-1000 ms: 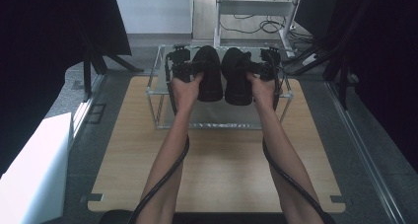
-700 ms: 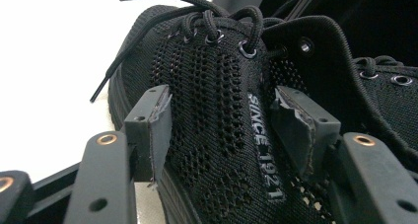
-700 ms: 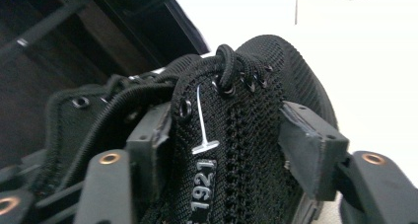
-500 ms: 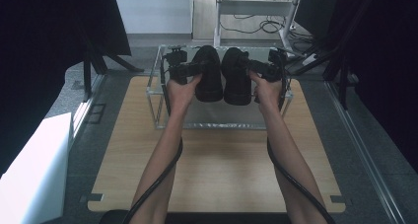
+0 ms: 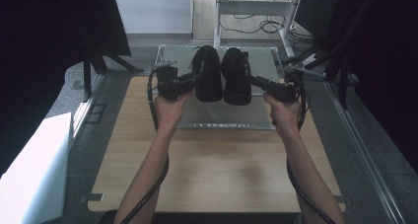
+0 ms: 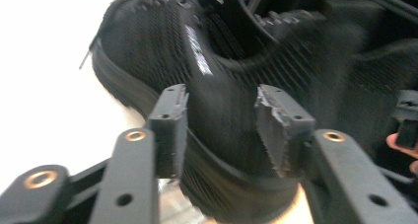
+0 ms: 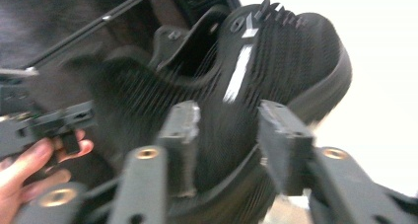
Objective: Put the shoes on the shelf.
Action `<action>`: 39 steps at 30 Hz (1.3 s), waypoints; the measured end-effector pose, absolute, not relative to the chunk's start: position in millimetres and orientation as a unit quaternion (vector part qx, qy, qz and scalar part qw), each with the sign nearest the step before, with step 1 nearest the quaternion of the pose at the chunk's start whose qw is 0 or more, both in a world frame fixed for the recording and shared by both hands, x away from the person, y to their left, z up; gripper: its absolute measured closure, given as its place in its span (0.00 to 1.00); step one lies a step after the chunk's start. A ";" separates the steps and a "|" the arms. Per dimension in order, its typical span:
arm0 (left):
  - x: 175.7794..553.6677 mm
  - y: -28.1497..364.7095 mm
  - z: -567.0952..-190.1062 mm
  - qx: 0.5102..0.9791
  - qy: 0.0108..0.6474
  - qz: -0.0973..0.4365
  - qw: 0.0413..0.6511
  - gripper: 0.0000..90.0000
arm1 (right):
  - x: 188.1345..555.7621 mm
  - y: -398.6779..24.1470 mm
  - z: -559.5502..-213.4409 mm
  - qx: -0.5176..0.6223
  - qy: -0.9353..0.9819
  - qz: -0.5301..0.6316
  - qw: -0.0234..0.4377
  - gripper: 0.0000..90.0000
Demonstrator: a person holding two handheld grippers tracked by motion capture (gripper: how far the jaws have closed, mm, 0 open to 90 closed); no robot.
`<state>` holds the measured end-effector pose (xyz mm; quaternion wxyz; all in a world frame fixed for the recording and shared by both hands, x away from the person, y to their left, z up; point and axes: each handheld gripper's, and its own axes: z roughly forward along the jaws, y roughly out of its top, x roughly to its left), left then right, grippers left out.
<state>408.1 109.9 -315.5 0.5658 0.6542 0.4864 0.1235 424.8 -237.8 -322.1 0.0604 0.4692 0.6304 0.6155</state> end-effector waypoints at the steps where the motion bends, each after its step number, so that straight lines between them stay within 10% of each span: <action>1: 402.8 109.9 -317.4 0.656 0.482 0.120 0.568 0.66 | 418.9 -238.2 -325.6 0.467 0.631 0.616 0.060 0.75; 11: 359.4 102.6 -346.7 0.675 0.439 0.094 0.586 0.91 | 372.5 -231.9 -364.0 0.413 0.631 0.657 0.004 0.97; 39: 416.2 85.1 -363.3 0.671 0.486 0.091 0.553 0.96 | 424.0 -202.5 -380.7 0.470 0.611 0.637 0.028 1.00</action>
